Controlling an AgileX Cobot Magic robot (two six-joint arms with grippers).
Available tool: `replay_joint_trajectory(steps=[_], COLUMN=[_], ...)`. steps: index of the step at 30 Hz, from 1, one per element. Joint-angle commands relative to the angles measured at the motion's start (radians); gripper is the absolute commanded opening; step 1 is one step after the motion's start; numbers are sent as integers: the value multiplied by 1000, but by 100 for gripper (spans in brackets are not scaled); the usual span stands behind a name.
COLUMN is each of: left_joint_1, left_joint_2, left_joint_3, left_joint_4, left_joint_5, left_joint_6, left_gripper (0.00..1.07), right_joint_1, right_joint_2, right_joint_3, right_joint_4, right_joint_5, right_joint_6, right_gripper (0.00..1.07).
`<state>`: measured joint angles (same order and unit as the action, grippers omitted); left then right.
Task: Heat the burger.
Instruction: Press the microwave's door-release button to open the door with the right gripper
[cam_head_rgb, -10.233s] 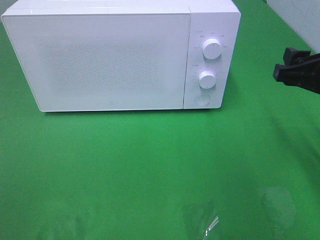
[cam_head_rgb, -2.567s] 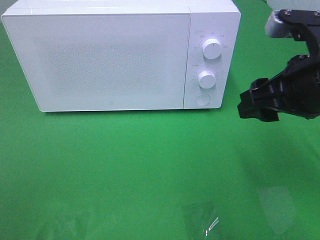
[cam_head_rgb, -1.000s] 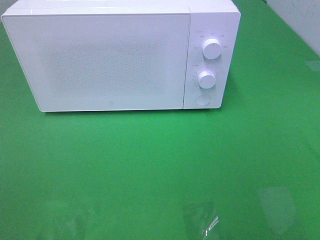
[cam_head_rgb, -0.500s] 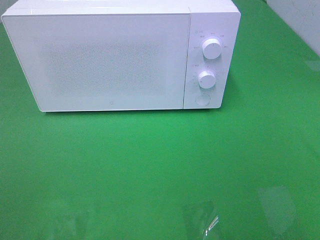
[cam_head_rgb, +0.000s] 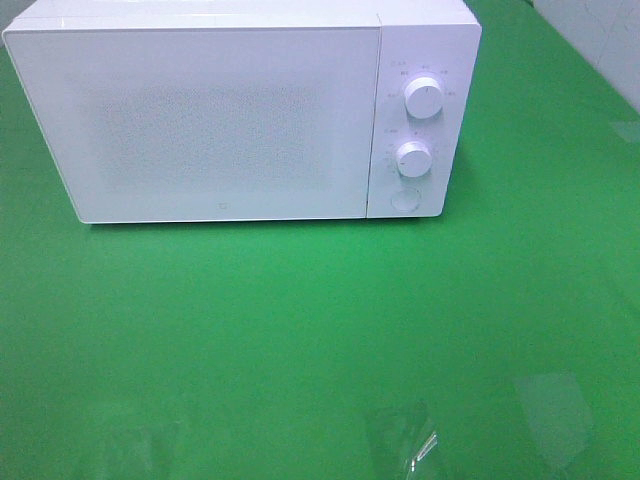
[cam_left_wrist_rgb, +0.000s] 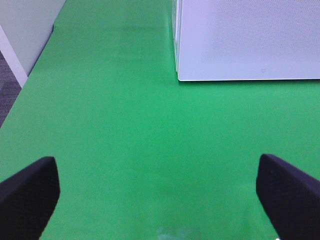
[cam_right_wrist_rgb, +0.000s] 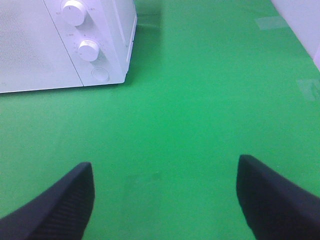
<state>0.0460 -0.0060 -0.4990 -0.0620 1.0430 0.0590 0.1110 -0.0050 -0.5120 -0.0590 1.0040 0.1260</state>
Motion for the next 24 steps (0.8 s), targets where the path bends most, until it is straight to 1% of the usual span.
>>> replay_joint_trajectory(steps=[1,9,13,17,24], left_joint_1=[0,0,0,0,0], left_joint_2=[-18,-18,-18,-18,-18], left_joint_3=[2,2,2,2,2], left_joint_4=[-8,-8,-8,-8,-8], left_joint_5=[-8,-8,-8,-8,-8], left_joint_6=[2,2,2,2,2], left_gripper=[100,100,100,100,100], right_joint_1=[-6,-6,-6,-6,-6], right_joint_2=[-24,-24,1,91,204], right_joint_3=[2,2,-10,-38,-38], right_joint_4=[-4,-4,0,-2,-4], right_joint_5=[0,-1,-6,-49,-160], right_joint_6=[-9,-8,-8,-9,-11], right_gripper=[76,76,76,76,76])
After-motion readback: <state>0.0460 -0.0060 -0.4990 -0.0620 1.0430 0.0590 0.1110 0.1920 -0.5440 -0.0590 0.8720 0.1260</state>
